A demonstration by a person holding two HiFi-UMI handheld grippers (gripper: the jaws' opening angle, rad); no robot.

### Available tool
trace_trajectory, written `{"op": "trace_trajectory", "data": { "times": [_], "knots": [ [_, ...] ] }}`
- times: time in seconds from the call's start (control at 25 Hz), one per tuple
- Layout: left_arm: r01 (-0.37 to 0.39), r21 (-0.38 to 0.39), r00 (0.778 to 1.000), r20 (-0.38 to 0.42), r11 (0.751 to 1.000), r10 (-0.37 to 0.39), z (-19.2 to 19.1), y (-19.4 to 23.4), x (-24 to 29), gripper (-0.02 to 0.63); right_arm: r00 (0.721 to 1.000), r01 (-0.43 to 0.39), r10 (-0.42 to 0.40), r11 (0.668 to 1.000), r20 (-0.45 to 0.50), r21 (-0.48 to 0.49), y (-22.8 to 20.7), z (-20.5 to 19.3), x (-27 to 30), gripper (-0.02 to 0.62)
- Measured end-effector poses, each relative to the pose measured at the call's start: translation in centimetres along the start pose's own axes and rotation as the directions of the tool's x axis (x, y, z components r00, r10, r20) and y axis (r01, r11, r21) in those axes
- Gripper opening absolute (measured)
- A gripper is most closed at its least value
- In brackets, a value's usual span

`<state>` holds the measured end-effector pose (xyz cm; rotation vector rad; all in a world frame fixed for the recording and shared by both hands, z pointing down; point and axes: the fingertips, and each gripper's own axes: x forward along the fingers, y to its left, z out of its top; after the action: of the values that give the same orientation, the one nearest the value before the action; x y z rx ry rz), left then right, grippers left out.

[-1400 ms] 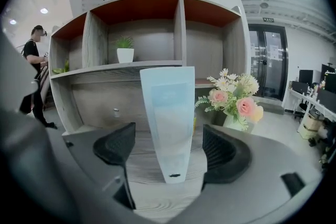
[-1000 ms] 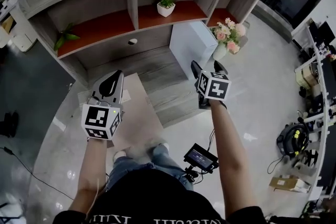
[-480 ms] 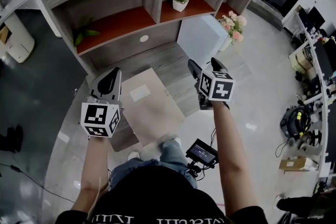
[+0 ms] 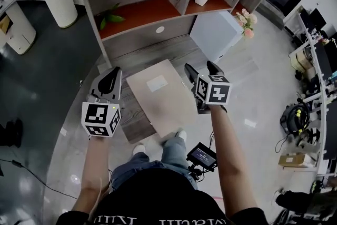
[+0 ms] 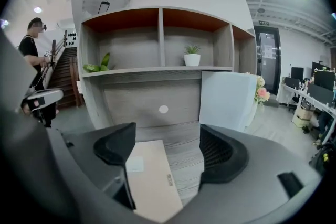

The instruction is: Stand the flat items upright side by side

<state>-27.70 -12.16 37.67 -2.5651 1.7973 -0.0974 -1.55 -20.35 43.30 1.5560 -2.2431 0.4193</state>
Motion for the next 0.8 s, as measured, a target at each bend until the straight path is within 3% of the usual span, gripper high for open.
{"op": "trace_trajectory", "data": {
  "times": [0.36, 0.8],
  "knots": [
    [0.002, -0.041, 1.000, -0.031, 0.999, -0.003, -2.7, 2.1, -3.2, 0.012, 0.988, -0.100, 0.091, 0.992, -0.122, -0.071, 8.3, -6.0, 1.1, 0.388],
    [0.016, -0.068, 0.997, -0.071, 0.998, -0.021, -5.8, 1.9, -5.3, 0.012, 0.935, -0.205, 0.167, 0.974, -0.313, -0.091, 14.5, -14.4, 1.8, 0.388]
  ]
}}
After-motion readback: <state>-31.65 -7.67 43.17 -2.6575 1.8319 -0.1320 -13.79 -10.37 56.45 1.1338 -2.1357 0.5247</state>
